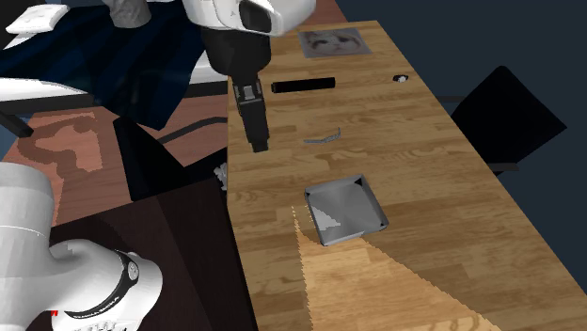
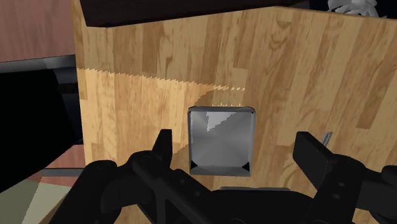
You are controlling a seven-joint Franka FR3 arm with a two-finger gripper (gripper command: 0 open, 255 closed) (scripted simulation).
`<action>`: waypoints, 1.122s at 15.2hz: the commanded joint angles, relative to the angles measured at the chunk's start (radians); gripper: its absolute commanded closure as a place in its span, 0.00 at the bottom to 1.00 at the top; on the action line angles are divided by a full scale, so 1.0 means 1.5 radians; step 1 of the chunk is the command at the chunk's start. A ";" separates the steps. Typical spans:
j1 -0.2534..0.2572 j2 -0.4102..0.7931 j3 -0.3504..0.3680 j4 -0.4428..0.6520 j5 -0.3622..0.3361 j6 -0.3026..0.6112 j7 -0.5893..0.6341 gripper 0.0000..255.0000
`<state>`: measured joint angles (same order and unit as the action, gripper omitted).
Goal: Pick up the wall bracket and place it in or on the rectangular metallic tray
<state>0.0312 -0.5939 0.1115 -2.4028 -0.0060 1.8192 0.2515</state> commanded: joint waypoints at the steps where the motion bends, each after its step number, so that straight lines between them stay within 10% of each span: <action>1: 0.005 0.037 0.013 -0.006 0.006 0.042 0.015 0.00; 17: 0.038 0.404 0.111 0.113 -0.026 0.273 0.159 0.00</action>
<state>0.0856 -0.0236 0.2735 -2.2510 -0.0357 2.2116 0.4763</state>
